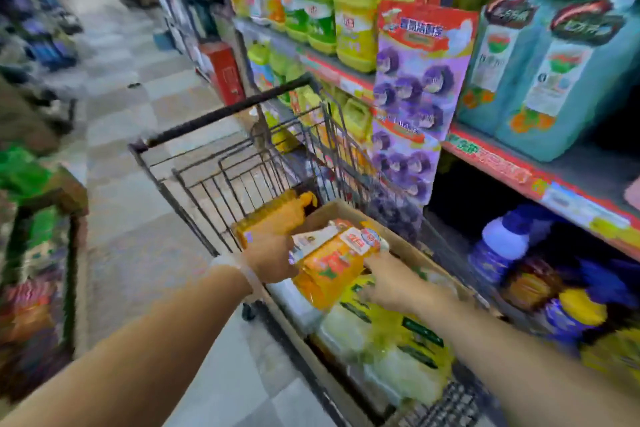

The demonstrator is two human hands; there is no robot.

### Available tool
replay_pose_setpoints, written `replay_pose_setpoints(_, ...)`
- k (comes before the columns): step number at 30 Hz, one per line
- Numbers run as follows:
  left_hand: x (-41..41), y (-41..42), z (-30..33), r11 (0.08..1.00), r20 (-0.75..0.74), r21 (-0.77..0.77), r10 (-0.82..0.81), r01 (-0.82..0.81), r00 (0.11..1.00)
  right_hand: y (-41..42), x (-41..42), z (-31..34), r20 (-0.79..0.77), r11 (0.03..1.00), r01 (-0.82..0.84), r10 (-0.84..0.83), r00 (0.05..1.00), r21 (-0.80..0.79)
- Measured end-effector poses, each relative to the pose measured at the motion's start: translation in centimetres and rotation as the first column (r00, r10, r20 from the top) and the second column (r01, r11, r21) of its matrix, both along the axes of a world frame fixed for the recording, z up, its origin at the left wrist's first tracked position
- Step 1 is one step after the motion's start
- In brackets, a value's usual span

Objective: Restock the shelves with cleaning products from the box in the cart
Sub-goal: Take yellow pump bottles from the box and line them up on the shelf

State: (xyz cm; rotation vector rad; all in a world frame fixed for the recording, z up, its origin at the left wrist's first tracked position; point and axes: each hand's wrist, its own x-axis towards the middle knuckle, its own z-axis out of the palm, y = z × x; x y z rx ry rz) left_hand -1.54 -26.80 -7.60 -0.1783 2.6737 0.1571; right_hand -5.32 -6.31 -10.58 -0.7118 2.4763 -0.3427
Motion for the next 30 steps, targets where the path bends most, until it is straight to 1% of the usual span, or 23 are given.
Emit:
replay_pose_setpoints(1,-0.7,-0.5,-1.1,0.999,0.026,0.041,0.011,-0.012,1.000,-1.1,-0.5,-1.1,0.035,0.999,0.035,-0.035,0.999,0.000)
replay_pose_setpoints(3,-2.5,-1.4,-3.4,0.991,0.101,0.122,0.037,-0.049,0.994,-3.0,-1.6,-3.7,0.072,0.987,0.159,-0.160,0.985,0.021)
replay_pose_setpoints(5,-4.2,-1.9,-5.5,0.974,0.160,0.201,0.072,-0.104,0.984,-4.2,-2.6,-5.6,0.086,0.964,0.257,-0.262,0.961,0.071)
replay_pose_setpoints(7,-6.0,-2.1,-8.0,0.949,0.201,0.262,0.123,-0.174,0.972,-4.7,-3.7,-6.7,0.107,0.940,0.311,-0.327,0.939,0.140)
replay_pose_setpoints(10,-7.7,-2.0,-10.9,0.876,0.315,0.374,0.189,-0.304,0.930,-5.5,-5.2,-8.2,0.196,0.902,0.363,-0.409,0.891,0.234)
replay_pose_setpoints(12,-8.5,-1.9,-11.7,0.812,0.406,0.427,0.219,-0.397,0.887,-6.1,-6.0,-9.2,0.264,0.883,0.412,-0.463,0.846,0.227)
replay_pose_setpoints(15,-9.8,-2.3,-12.3,0.690,0.482,0.484,0.304,-0.539,0.822,-6.7,-6.8,-9.8,0.349,0.832,0.537,-0.549,0.759,0.140)
replay_pose_setpoints(17,-10.0,-2.5,-12.5,0.622,0.492,0.514,0.350,-0.591,0.797,-6.9,-6.6,-9.8,0.390,0.771,0.632,-0.605,0.694,0.071)
replay_pose_setpoints(19,-9.8,-2.6,-12.5,0.524,0.507,0.567,0.385,-0.635,0.771,-7.2,-6.2,-10.0,0.394,0.720,0.694,-0.637,0.663,-0.006)
replay_pose_setpoints(21,-9.3,-2.8,-12.1,0.409,0.531,0.624,0.404,-0.666,0.745,-7.6,-5.9,-9.8,0.413,0.658,0.742,-0.644,0.643,-0.129)
replay_pose_setpoints(22,-9.2,-2.8,-11.9,0.368,0.542,0.644,0.399,-0.671,0.740,-7.7,-5.9,-9.5,0.445,0.600,0.773,-0.646,0.620,-0.205)
replay_pose_setpoints(24,-9.2,-2.5,-10.0,0.325,0.539,0.690,0.365,-0.647,0.759,-7.7,-6.1,-8.0,0.512,0.475,0.820,-0.642,0.571,-0.319)
replay_pose_setpoints(25,-9.2,-2.2,-8.9,0.308,0.524,0.717,0.353,-0.625,0.775,-7.5,-6.2,-7.1,0.545,0.430,0.829,-0.626,0.559,-0.357)
replay_pose_setpoints(28,-9.2,-1.3,-5.1,0.248,0.460,0.806,0.309,-0.537,0.832,-6.6,-6.4,-4.0,0.554,0.363,0.810,-0.595,0.582,-0.461)
replay_pose_setpoints(30,-9.2,-0.4,-2.7,0.241,0.426,0.837,0.276,-0.491,0.861,-5.4,-6.2,-1.4,0.537,0.301,0.798,-0.610,0.583,-0.523)
